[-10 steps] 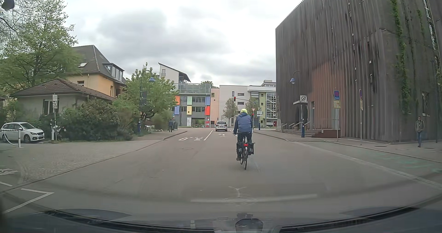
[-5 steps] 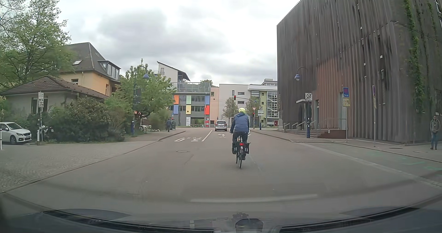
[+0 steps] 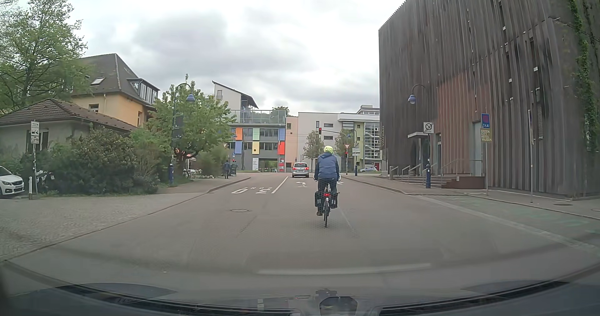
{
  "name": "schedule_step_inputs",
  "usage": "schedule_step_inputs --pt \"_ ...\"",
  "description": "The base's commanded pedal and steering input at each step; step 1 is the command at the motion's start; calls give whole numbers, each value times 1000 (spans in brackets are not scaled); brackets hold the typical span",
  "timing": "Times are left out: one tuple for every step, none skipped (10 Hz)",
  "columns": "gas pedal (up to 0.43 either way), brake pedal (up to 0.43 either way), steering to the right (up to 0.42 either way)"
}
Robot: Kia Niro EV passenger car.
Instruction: Follow the waypoints while adhering to traffic rules and regulations
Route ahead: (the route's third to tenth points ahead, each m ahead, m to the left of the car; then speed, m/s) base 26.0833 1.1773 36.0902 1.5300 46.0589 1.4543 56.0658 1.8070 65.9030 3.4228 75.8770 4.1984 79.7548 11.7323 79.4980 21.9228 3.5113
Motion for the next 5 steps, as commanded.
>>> schedule_step_inputs --pt "59 0 -6" --pt "47 0 -6" --pt "47 0 -6" --pt "47 0 -6" --pt "47 0 -6"
